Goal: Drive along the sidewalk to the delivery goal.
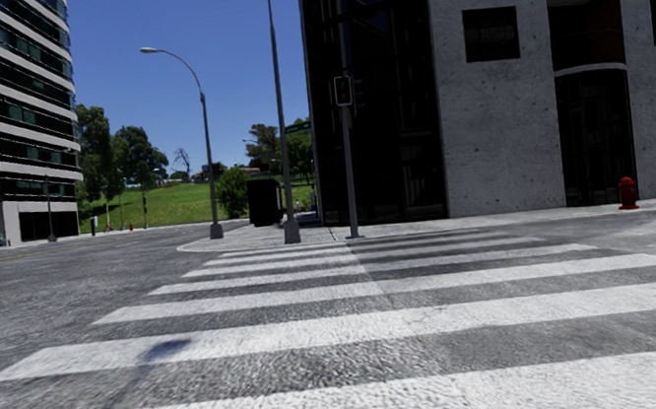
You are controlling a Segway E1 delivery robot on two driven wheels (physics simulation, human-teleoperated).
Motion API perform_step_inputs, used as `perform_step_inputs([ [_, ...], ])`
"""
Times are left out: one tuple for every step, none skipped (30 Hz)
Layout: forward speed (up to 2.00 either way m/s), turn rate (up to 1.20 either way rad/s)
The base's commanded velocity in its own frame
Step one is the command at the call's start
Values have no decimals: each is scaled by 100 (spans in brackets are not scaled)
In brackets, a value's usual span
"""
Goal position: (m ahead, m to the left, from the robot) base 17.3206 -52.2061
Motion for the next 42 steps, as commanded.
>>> perform_step_inputs([
  [158, 0],
  [158, 0],
  [158, 0],
  [158, 0],
  [158, 0],
  [158, 0],
  [158, 0],
  [158, 0],
  [158, 0],
  [158, 0],
  [158, 0],
  [158, 0],
  [157, 0],
  [157, 0],
  [157, 0],
  [157, 0],
  [157, 0],
  [157, 0],
  [157, 0],
  [157, 0],
  [157, 0],
  [157, 0],
  [157, 0],
  [157, 0],
  [159, 0],
  [176, 0],
  [200, 0],
  [200, 0],
  [200, 0],
  [200, 0],
  [200, -5],
  [200, -5],
  [200, -20],
  [200, -31],
  [200, -36],
  [200, -36],
  [200, -42],
  [200, -43],
  [200, -43],
  [200, -43],
  [200, -43],
  [200, -43],
])
